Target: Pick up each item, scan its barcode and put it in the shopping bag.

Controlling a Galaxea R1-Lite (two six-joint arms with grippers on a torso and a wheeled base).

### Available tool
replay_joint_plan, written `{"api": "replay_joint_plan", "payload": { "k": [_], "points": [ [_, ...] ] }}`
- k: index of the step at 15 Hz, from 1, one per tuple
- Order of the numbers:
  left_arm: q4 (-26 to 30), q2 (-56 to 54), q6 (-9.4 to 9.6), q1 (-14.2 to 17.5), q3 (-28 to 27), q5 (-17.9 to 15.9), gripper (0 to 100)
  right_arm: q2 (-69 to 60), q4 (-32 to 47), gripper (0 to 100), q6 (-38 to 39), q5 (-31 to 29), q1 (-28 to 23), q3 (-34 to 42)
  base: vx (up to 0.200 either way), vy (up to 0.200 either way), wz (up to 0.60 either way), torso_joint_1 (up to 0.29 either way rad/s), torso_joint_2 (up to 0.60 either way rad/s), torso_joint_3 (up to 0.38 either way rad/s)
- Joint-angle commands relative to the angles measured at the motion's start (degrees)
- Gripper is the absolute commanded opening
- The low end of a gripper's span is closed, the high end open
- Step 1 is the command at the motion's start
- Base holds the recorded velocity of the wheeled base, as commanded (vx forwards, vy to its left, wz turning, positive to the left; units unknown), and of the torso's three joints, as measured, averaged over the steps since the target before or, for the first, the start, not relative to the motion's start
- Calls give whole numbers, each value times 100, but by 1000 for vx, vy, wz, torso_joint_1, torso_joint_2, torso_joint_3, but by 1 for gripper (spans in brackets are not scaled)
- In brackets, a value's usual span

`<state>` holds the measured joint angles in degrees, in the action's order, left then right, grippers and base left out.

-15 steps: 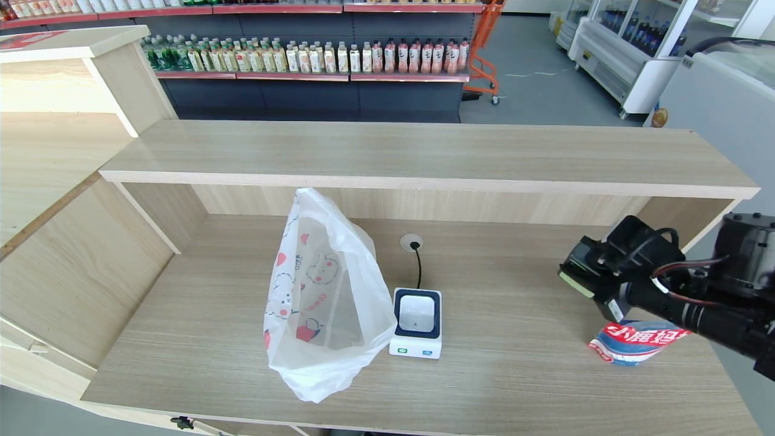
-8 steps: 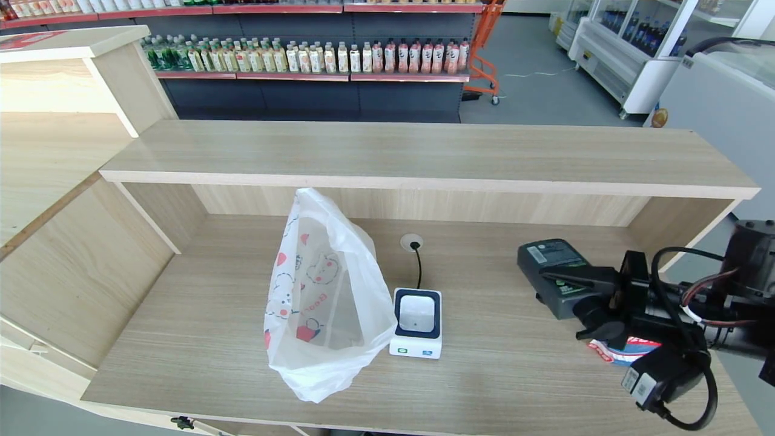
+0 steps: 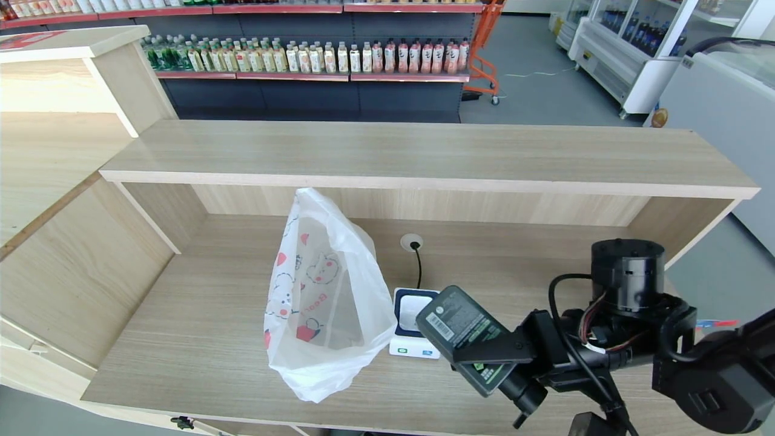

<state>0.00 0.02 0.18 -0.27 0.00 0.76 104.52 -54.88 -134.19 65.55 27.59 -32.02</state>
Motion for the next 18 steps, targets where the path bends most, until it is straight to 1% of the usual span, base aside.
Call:
{"api": "replay_joint_plan", "payload": {
  "k": [1,3,5,12,16,18],
  "points": [
    [0,-2,-1,0,0,4,100,648,-119,0,-19,81,432,-445,0,0,0,0,0,0],
    [0,-2,-1,0,0,4,100,833,-383,0,-10,160,564,-594,0,0,0,0,0,0],
    [0,-2,-1,0,0,4,100,930,-418,0,-19,169,599,-577,0,0,0,0,0,0],
    [0,-2,-1,0,0,4,100,1334,-409,0,-28,160,704,-603,0,0,0,0,0,0],
    [0,-2,-1,0,0,4,100,1457,-365,0,-19,160,898,-832,0,0,0,0,0,0],
    [0,-2,-1,0,0,4,100,1439,-357,0,-1,160,871,-876,0,0,0,0,0,0]
  ]
}}
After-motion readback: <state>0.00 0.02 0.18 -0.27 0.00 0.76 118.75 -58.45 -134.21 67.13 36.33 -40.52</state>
